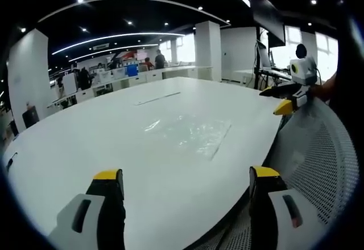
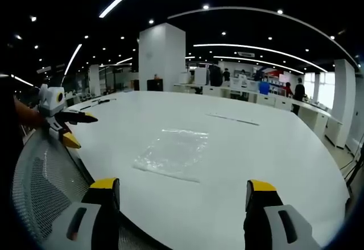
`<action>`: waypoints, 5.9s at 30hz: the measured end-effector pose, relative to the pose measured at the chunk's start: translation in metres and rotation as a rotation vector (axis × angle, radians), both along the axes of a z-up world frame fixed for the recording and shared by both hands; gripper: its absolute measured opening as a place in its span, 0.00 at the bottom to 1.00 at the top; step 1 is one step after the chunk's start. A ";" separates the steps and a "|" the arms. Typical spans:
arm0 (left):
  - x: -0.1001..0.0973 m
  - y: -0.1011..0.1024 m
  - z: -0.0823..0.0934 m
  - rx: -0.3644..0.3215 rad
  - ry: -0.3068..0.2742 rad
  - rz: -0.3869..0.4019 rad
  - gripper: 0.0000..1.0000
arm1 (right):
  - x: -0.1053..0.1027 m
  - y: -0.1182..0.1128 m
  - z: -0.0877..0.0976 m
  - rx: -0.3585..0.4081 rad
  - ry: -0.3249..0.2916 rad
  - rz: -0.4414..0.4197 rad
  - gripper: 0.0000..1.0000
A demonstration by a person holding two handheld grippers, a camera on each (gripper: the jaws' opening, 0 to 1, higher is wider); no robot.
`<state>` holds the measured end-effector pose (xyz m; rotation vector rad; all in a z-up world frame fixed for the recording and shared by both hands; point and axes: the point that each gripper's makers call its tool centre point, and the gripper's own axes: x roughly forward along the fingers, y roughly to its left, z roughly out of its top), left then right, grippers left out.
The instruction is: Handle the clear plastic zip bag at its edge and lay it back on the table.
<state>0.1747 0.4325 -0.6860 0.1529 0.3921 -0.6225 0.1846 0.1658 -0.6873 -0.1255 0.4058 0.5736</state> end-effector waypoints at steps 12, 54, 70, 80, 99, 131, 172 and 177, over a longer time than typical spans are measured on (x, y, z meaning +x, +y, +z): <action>-0.001 0.001 -0.003 -0.002 0.016 0.000 0.89 | 0.000 0.000 0.000 0.001 -0.001 -0.003 0.91; 0.020 -0.009 -0.018 0.242 0.017 -0.153 0.87 | 0.000 -0.005 -0.002 -0.016 0.008 -0.015 0.88; 0.025 -0.036 -0.022 0.289 0.003 -0.250 0.81 | 0.000 -0.005 -0.003 -0.020 0.019 -0.011 0.85; 0.029 -0.045 -0.027 0.316 0.007 -0.292 0.76 | -0.001 -0.004 -0.005 -0.026 0.028 -0.007 0.83; 0.038 -0.067 -0.033 0.370 0.002 -0.377 0.67 | -0.002 -0.002 -0.007 -0.030 0.037 -0.001 0.82; 0.052 -0.094 -0.053 0.423 0.055 -0.480 0.48 | -0.004 0.000 -0.010 -0.036 0.056 0.020 0.83; 0.064 -0.121 -0.086 0.423 0.195 -0.576 0.23 | -0.005 -0.001 -0.013 -0.041 0.075 0.016 0.77; 0.065 -0.119 -0.088 0.390 0.229 -0.561 0.19 | -0.005 -0.001 -0.013 -0.041 0.077 0.015 0.76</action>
